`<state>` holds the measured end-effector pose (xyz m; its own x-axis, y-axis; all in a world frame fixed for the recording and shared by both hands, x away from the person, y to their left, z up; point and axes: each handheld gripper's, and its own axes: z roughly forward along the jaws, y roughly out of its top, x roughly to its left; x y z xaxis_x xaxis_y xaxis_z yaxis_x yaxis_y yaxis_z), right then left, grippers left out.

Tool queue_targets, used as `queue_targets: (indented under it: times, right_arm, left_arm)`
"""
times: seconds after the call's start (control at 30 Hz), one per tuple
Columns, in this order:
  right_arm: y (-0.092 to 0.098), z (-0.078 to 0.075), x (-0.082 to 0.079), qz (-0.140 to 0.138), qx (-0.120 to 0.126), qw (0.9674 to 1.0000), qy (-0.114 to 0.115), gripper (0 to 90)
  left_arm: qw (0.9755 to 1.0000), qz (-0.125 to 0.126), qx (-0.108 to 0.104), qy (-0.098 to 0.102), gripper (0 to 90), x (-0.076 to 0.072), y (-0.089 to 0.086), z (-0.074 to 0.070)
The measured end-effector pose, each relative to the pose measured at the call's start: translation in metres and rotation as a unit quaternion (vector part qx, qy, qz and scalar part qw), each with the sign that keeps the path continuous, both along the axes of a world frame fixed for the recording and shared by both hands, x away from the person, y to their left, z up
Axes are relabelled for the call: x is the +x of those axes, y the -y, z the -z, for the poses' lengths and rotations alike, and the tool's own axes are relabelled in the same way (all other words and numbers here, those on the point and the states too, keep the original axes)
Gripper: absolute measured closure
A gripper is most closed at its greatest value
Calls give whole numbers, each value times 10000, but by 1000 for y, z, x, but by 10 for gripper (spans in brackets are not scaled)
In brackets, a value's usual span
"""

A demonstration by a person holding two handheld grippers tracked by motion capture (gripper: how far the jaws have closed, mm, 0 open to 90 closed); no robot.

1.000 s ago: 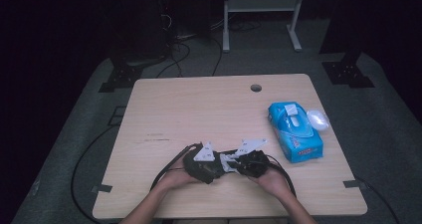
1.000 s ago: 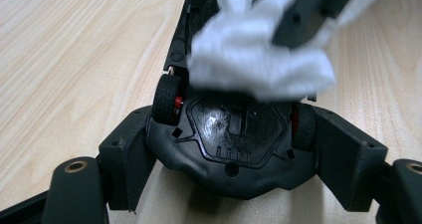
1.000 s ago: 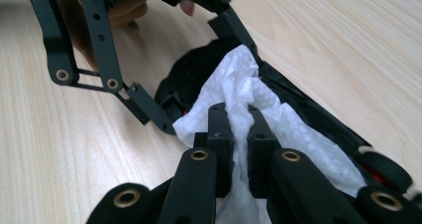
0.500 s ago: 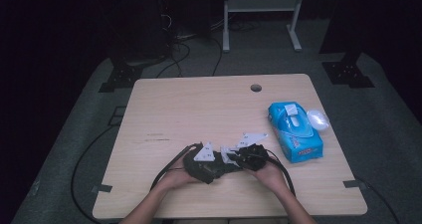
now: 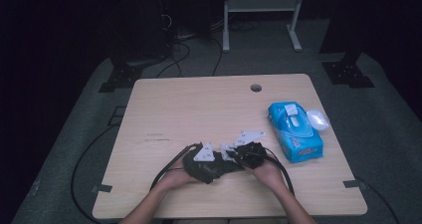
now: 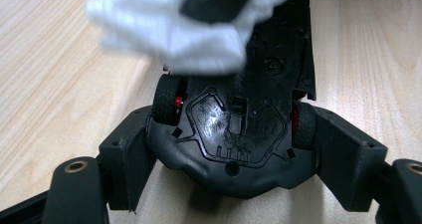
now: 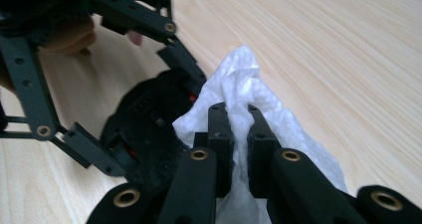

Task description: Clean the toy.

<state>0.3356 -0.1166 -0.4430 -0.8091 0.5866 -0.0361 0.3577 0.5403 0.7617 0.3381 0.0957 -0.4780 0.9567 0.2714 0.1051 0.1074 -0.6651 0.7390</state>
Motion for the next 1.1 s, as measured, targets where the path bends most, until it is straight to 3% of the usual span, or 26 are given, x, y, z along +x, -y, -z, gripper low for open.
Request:
queue_targets:
  times: [0.1,0.27,0.37,0.43,0.5,0.57,0.63,0.9,1.03,1.1]
  right_arm:
    - [0,1,-2,-28,42,10000,-60,843]
    - [-25,4,-7,-436,61,9989,-186,842]
    - [-38,4,-6,-555,51,9983,-189,842]
    - [-45,5,-6,-624,42,9978,-220,843]
    - [-52,6,-7,-714,31,9971,-277,842]
    - [-53,6,-9,-914,14,9948,-451,842]
    - [-51,6,-11,-1021,-61,9938,-426,842]
    - [-18,1,-4,-309,-68,9995,-35,843]
    - [5,0,2,25,67,10000,-66,843]
    - [4,0,1,28,67,10000,-53,843]
  left_arm:
    - [10000,50,63,44,241,0,1,-1]
    - [10000,25,90,19,241,0,1,-1]
    - [10000,43,55,16,241,0,2,-1]
    - [9998,119,153,44,241,0,2,-1]
    - [10000,40,25,-13,241,0,2,0]
    - [10000,47,40,2,241,0,1,-1]
    - [10000,40,34,8,241,0,1,-1]
    - [10000,58,69,31,241,0,0,-1]
    - [10000,53,68,36,242,1,1,-1]
    - [10000,42,67,29,242,0,2,-1]
